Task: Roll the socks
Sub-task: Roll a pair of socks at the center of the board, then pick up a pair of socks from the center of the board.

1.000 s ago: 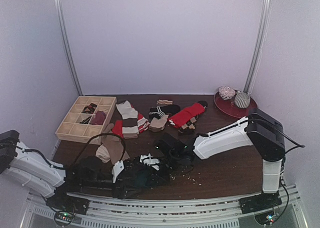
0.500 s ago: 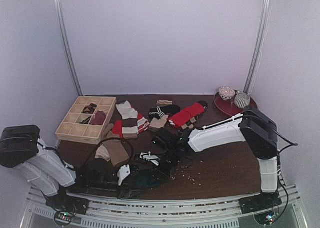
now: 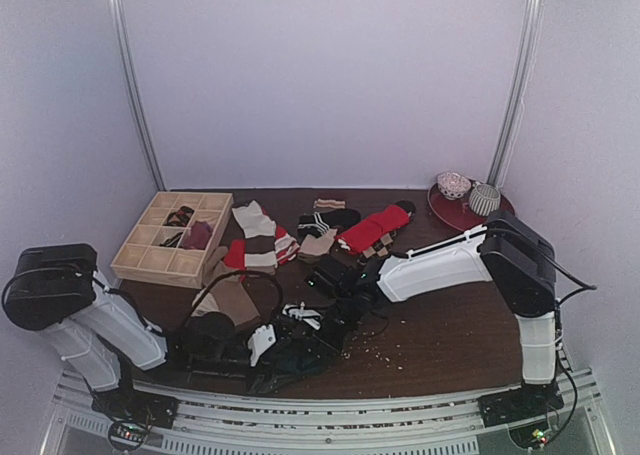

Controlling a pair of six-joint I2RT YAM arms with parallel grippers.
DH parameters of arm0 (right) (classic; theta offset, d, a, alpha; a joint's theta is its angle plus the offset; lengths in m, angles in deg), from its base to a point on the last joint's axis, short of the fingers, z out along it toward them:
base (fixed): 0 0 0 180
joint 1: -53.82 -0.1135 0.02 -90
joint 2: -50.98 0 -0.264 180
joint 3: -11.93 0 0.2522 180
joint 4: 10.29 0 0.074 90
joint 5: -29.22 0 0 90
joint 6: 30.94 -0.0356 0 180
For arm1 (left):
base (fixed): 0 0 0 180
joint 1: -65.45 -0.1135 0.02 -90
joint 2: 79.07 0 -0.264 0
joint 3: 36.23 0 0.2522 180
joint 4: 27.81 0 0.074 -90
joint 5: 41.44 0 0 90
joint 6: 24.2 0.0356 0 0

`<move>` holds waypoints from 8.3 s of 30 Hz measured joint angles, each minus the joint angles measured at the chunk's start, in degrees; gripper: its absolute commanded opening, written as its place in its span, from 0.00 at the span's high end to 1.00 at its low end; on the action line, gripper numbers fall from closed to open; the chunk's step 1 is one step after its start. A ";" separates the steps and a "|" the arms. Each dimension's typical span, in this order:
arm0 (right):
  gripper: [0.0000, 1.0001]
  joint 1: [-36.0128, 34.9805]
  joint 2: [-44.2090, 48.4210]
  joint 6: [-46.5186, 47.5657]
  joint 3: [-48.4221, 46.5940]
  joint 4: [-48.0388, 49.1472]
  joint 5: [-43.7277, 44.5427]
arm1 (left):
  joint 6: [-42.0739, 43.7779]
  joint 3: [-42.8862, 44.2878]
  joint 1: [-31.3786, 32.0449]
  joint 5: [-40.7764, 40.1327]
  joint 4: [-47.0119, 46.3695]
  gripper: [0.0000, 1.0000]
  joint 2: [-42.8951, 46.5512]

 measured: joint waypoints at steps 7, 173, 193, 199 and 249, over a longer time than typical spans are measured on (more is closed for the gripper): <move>0.72 0.02 0.28 -0.44 0.72 1.14 -0.04 | -1.01 -1.90 0.26 -0.48 0.07 0.31 2.91; 0.90 -1.97 1.60 10.05 -4.37 -4.22 18.18 | -3.13 -6.32 -1.79 -21.31 14.29 0.02 26.80; 0.90 -1.97 1.64 10.71 -4.20 -4.28 18.21 | -7.08 2.43 -8.85 -2.86 5.40 0.08 4.90; 0.90 -1.90 1.79 10.45 -3.87 -4.02 18.23 | -9.84 2.08 -10.08 1.66 1.18 0.10 2.97; 0.90 -1.90 2.19 10.60 -3.15 -3.43 19.12 | -22.23 -1.49 -15.52 14.84 -11.76 0.27 -7.78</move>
